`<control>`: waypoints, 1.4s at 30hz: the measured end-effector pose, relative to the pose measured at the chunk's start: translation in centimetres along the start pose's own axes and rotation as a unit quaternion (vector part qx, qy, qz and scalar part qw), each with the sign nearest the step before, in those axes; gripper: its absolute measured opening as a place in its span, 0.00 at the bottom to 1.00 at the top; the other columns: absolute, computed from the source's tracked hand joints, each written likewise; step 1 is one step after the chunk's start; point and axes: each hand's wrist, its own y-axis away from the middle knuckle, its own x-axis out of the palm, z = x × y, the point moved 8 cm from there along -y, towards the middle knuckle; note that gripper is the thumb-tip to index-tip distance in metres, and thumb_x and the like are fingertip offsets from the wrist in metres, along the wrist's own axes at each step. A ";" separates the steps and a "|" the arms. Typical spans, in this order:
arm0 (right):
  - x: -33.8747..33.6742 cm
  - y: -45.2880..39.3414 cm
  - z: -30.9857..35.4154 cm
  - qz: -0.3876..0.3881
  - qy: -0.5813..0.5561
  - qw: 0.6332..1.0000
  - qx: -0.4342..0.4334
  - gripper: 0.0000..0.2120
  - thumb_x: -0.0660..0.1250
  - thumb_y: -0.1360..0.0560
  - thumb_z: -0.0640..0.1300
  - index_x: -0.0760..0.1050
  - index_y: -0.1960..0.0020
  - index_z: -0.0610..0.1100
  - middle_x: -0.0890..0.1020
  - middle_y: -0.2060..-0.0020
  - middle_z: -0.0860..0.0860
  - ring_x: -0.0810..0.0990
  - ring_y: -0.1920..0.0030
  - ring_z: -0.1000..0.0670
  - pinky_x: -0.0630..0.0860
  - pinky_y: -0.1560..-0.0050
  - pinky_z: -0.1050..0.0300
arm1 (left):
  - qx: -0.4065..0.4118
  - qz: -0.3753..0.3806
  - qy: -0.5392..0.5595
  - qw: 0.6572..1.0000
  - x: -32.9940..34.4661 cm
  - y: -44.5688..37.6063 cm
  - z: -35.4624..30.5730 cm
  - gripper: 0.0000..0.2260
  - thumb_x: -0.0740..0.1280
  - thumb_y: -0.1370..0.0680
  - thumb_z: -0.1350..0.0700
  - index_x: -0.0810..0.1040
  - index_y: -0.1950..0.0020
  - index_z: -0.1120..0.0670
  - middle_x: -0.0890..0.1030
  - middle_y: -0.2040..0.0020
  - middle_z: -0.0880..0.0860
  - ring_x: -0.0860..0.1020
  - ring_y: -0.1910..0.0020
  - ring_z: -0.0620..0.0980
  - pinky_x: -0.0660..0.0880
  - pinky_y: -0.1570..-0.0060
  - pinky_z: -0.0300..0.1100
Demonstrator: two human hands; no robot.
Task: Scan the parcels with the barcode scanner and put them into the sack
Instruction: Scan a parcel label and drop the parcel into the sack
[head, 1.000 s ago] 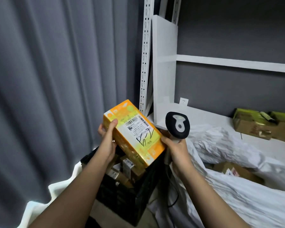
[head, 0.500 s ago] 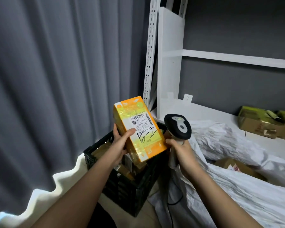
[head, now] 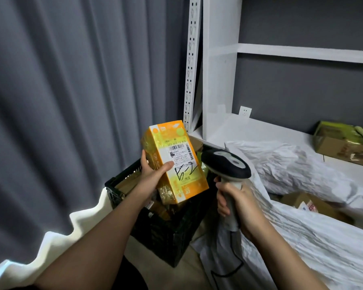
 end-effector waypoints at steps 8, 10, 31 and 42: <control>1.1 1.1 0.1 0.048 0.020 0.999 0.009 0.13 0.64 0.33 0.41 0.70 0.51 0.35 0.65 0.79 0.46 0.59 0.83 0.52 0.60 0.79 0.63 | 0.012 -0.007 0.024 1.000 -0.2 -0.1 -0.3 0.61 0.82 0.49 0.39 0.46 0.25 0.33 0.67 0.28 0.51 0.73 0.35 0.58 0.72 0.39 0.63; 1.3 1.3 0.1 0.052 0.033 0.998 0.009 0.13 0.64 0.33 0.41 0.70 0.52 0.34 0.64 0.79 0.46 0.59 0.83 0.52 0.60 0.79 0.62 | 0.013 -0.010 0.039 0.999 -0.3 -0.1 -0.3 0.60 0.81 0.45 0.44 0.45 0.24 0.35 0.68 0.29 0.52 0.73 0.35 0.58 0.71 0.38 0.64; -5.6 3.6 7.3 -0.112 -0.011 0.991 -0.080 0.06 0.62 0.21 0.39 0.64 0.53 0.42 0.68 0.75 0.47 0.63 0.80 0.50 0.63 0.76 0.59 | 0.104 -0.040 0.097 0.989 4.4 1.6 -6.7 0.45 0.75 0.30 0.47 0.47 0.23 0.41 0.70 0.30 0.51 0.73 0.35 0.52 0.70 0.35 0.54; -17.8 8.8 14.1 -0.257 -0.045 0.960 -0.102 0.09 0.63 0.21 0.46 0.63 0.48 0.45 0.71 0.73 0.48 0.66 0.78 0.50 0.66 0.74 0.59 | 0.183 0.096 -0.249 0.946 31.5 2.5 -15.3 0.47 0.75 0.33 0.41 0.48 0.24 0.44 0.61 0.31 0.56 0.68 0.33 0.58 0.65 0.31 0.51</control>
